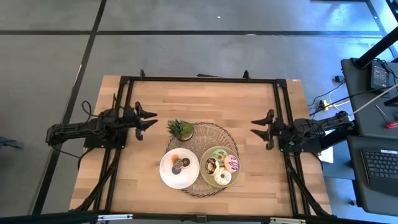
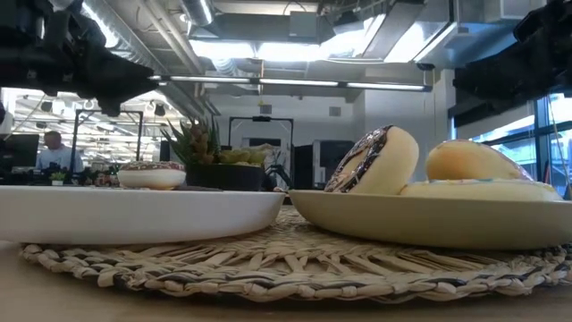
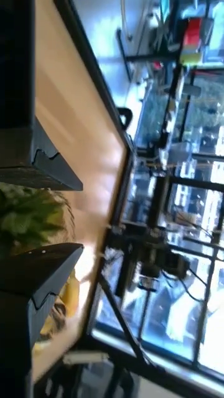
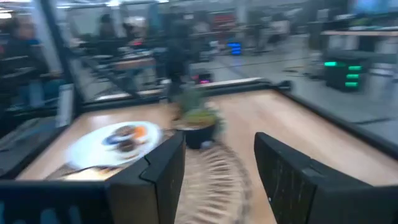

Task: Pick & Place donuts
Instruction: Return to Home Position

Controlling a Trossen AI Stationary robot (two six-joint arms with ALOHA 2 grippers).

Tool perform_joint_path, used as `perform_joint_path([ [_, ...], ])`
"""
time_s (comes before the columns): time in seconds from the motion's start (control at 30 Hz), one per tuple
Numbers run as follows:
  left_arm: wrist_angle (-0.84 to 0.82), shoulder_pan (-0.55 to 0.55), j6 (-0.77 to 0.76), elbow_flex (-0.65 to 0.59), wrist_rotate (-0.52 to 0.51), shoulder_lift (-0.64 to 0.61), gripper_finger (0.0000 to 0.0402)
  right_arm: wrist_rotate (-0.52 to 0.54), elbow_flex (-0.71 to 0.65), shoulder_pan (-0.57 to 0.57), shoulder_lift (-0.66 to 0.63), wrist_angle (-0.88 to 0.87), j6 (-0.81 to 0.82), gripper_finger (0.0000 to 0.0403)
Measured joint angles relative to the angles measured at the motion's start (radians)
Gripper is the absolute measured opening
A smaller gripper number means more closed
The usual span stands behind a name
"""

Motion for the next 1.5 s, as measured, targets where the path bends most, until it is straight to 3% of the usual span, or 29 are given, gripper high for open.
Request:
perform_joint_path([
  [0.3,-0.009,0.0,0.087,0.0,-0.016,0.007,0.0143,0.344,0.0,0.0,0.001,0.003,-0.117,0.0193],
  [0.4,-0.009,0.0,0.088,0.0,-0.016,0.007,0.0143,0.404,0.0,0.0,0.001,-0.001,-0.12,0.0193],
  [0.53,-0.009,0.0,0.087,0.0,-0.016,0.007,0.0143,0.406,0.0,0.0,0.001,-0.002,-0.127,0.0193],
  [0.77,-0.009,0.0,0.088,0.0,-0.016,0.008,0.0143,0.407,0.0,0.0,0.001,-0.002,-0.277,0.0193],
  [1.5,-0.009,0.0,0.087,0.0,-0.016,0.008,0.0143,0.407,0.0,0.0,0.001,-0.002,-0.275,0.0193],
])
